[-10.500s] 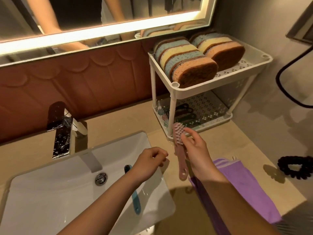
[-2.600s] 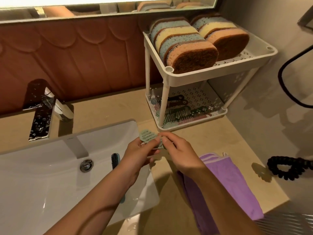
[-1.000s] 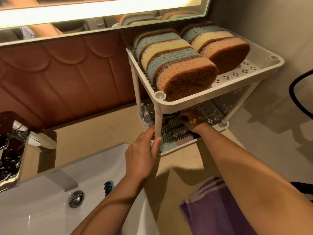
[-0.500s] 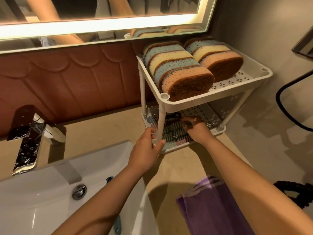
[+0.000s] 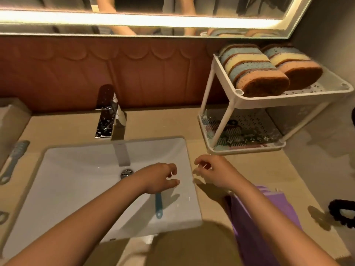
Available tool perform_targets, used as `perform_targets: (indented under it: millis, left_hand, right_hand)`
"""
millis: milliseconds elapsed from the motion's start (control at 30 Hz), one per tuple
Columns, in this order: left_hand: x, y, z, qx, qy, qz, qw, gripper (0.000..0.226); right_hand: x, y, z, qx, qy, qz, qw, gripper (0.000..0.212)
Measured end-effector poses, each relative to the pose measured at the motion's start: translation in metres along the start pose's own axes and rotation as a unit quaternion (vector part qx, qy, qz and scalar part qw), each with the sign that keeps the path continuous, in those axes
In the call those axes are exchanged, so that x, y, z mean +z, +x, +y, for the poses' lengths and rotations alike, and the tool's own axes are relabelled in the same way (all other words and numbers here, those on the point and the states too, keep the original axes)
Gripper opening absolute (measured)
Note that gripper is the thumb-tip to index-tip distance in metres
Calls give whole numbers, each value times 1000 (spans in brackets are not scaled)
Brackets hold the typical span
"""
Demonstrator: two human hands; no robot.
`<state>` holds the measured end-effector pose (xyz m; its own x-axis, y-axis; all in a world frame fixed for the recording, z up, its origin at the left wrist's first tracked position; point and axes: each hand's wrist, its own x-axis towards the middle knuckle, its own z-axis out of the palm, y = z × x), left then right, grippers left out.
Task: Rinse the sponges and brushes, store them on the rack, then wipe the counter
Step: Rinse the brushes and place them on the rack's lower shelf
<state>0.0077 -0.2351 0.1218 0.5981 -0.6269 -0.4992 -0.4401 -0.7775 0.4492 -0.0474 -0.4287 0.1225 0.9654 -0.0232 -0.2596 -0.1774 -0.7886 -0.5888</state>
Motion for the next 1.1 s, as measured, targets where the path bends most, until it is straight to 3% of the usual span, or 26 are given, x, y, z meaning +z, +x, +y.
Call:
perform_targets:
  millis: [333,600,867,1100]
  left_hand:
    - [20,-122,-100,-123,-96,27,987,45]
    - [43,-219,-193,-246,-186,94,947,43]
    - [72,-278,-274,-376,-246,203,870,30]
    - [77,-272,-309,-451,-291,348,769,27]
  right_hand:
    - [94,3,-109,-106,-75,-191,973,30]
    - [167,29,-209,-205,-139,-292,924,33]
    - [235,62,-292,-249,-179,-327,894,32]
    - [274,106,-339,-252,-219,-294,896,32]
